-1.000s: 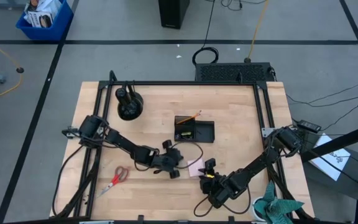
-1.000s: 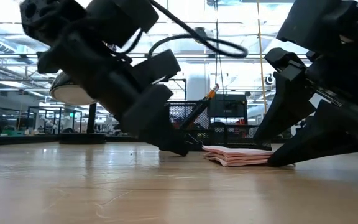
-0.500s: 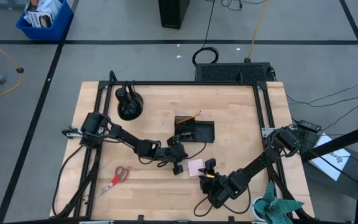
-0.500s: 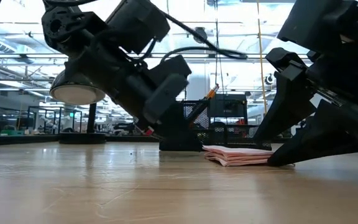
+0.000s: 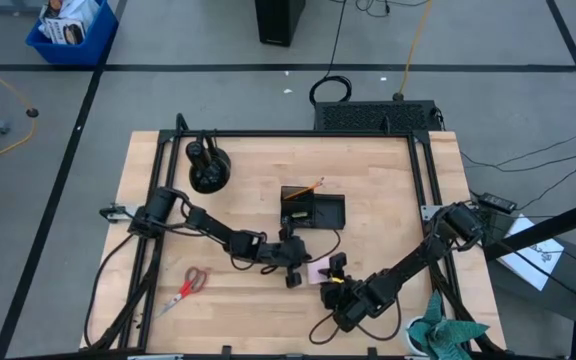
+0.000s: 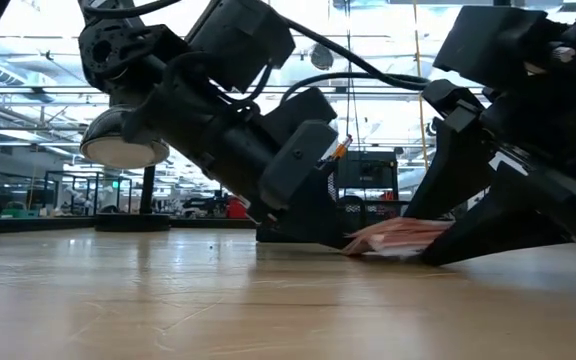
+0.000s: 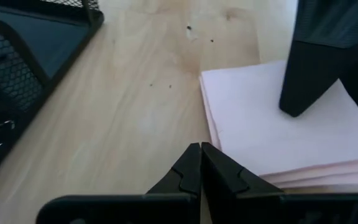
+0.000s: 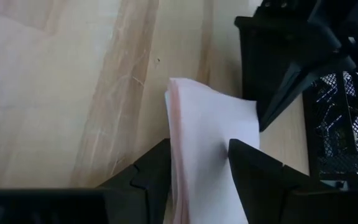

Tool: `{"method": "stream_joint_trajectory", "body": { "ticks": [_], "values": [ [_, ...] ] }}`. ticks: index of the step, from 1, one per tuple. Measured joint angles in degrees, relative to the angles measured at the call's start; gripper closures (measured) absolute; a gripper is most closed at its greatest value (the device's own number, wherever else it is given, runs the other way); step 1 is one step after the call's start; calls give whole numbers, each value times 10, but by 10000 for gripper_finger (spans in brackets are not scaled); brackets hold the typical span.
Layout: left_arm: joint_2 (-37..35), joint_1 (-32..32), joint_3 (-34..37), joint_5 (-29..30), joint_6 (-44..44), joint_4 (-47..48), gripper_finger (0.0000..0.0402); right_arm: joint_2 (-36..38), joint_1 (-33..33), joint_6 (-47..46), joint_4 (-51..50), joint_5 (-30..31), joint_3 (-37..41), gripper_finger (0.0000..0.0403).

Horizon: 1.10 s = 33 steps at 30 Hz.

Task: Pick and place office supplies into organizer
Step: Put the pink sticky note paper into the black desk organizer

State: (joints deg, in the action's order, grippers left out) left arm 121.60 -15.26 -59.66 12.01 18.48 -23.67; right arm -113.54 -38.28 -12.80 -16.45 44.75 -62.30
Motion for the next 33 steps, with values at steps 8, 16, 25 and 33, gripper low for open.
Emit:
{"method": "stream_joint_trajectory", "body": {
  "ticks": [8,16,25,33],
  "values": [
    [0,-1,-8,-6,-4,24,385,0,6,3,4,0,0,248],
    [1,-1,-8,-8,-4,27,385,0,6,-13,2,15,0,248],
    [2,-1,-7,-3,0,29,385,-1,2,-63,2,17,0,295],
    [2,2,-7,-4,-3,29,385,-1,-19,-61,3,18,0,381]
  ]
}}
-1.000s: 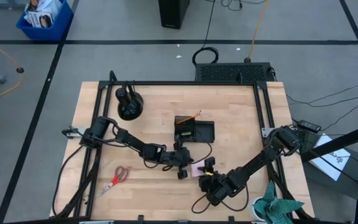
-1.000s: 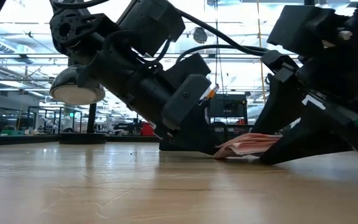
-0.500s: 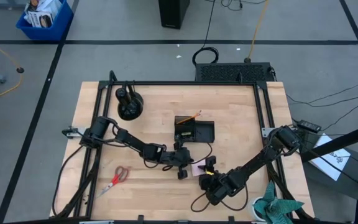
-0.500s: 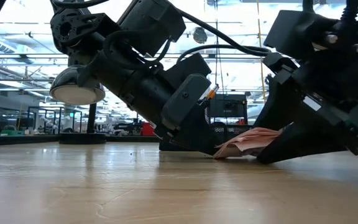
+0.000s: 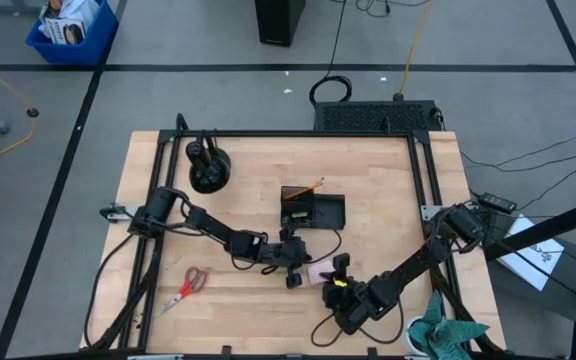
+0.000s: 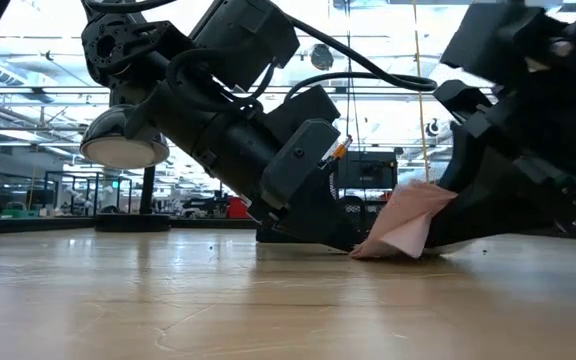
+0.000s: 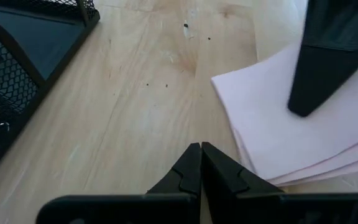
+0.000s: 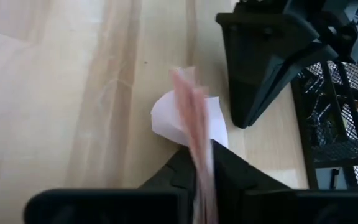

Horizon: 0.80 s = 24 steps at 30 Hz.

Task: Pick and place office supplies into organizer
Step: Put the pink sticky note paper into the black desk organizer

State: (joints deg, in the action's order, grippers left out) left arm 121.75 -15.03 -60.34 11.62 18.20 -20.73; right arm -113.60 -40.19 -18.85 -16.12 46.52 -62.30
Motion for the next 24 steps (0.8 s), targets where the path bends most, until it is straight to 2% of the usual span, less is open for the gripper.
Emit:
{"method": "stream_joint_trajectory", "body": {
  "ticks": [4,9,16,24],
  "values": [
    [0,0,0,0,0,2,385,4,-7,2,-2,-2,0,397],
    [0,0,0,1,0,7,385,15,-13,33,-31,3,-20,390],
    [-2,0,-2,1,1,51,385,38,-7,79,-134,63,-82,392],
    [-24,-18,0,22,6,123,385,61,38,54,-254,121,-86,393]
  ]
}}
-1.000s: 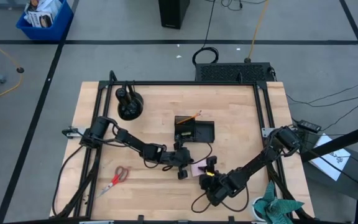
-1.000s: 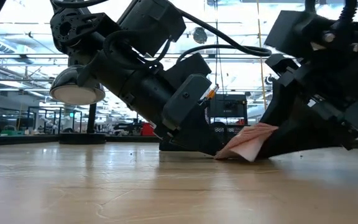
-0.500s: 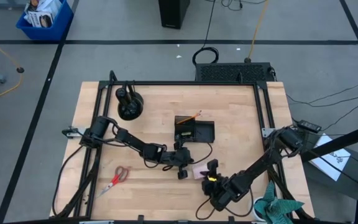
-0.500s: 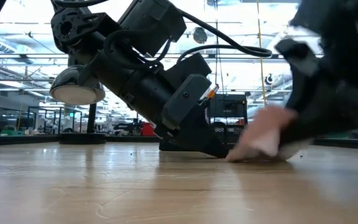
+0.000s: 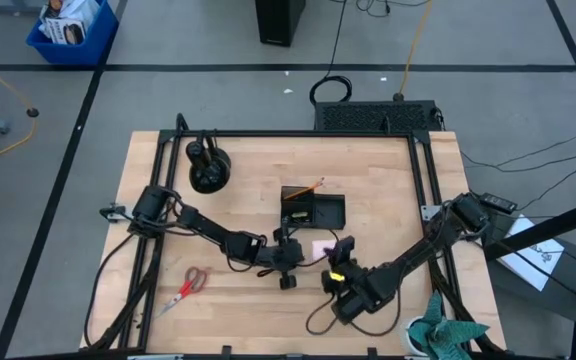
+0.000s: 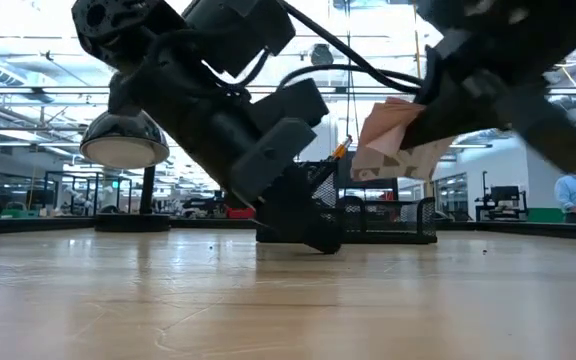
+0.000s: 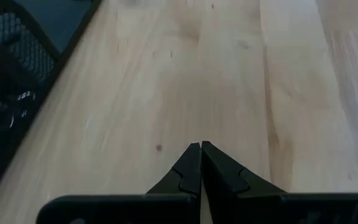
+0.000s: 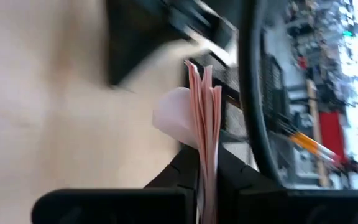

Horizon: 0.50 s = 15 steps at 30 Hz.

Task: Pick and place office supplies into organizer
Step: Put the pink sticky note paper into the black desk organizer

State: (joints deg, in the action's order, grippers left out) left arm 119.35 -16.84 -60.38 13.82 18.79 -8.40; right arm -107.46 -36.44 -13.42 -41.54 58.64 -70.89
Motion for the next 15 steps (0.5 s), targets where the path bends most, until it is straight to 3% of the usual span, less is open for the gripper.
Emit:
{"method": "stream_joint_trajectory", "body": {
  "ticks": [7,15],
  "values": [
    [-39,-31,4,30,3,68,385,9,58,6,-43,26,0,393],
    [-64,-59,5,77,-3,103,385,9,136,37,-36,6,16,393]
  ]
}}
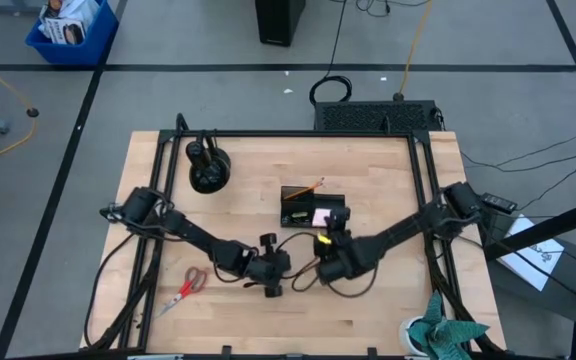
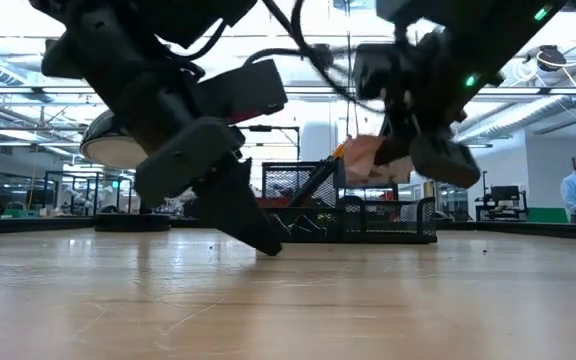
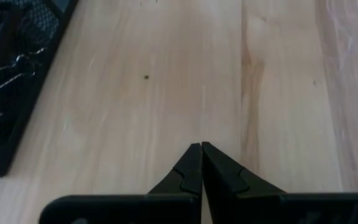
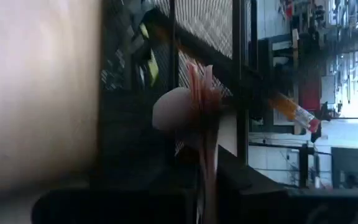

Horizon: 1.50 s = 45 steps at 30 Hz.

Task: Pick and place office supplies into organizer
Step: Put the pink sticky note paper into the black desk organizer, then adjust the black desk organizer

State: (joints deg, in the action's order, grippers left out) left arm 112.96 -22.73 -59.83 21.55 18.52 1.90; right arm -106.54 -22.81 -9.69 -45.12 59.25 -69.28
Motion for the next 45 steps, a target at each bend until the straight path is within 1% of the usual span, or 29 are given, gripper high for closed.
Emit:
{"method": "stream_joint_trajectory", "body": {
  "ticks": [4,10,12,14,16,20,21,25,30,33,35,38,42,45],
  "values": [
    [-3,-3,0,5,-3,10,385,0,35,19,26,-19,24,393],
    [-4,-3,-1,11,-5,15,385,0,74,84,136,-77,73,393],
    [-4,-3,-1,13,-9,16,385,0,84,96,157,-86,85,393],
    [-4,-3,-1,13,-9,16,385,0,91,102,170,-91,92,393],
    [-4,-3,-1,13,-9,16,385,0,98,110,169,-124,96,391],
    [-5,-2,-1,12,-8,15,385,1,115,111,174,-226,97,366],
    [-5,-2,-1,12,-8,15,385,1,117,106,173,-243,97,357],
    [-5,-2,-2,11,-8,15,385,2,125,90,173,-274,96,318],
    [-5,-2,-2,10,-8,14,385,15,123,88,171,-289,97,271],
    [-5,-2,-2,10,-5,14,385,43,121,73,169,-333,97,250],
    [-5,-2,-2,10,-5,14,385,67,121,65,171,-366,98,240],
    [-5,-2,-2,9,-5,14,385,96,123,54,170,-390,98,232],
    [-5,-2,-2,3,-5,14,385,128,117,49,171,-394,97,230],
    [-5,-2,-2,2,-5,14,385,132,117,45,168,-393,97,235]
  ]
}}
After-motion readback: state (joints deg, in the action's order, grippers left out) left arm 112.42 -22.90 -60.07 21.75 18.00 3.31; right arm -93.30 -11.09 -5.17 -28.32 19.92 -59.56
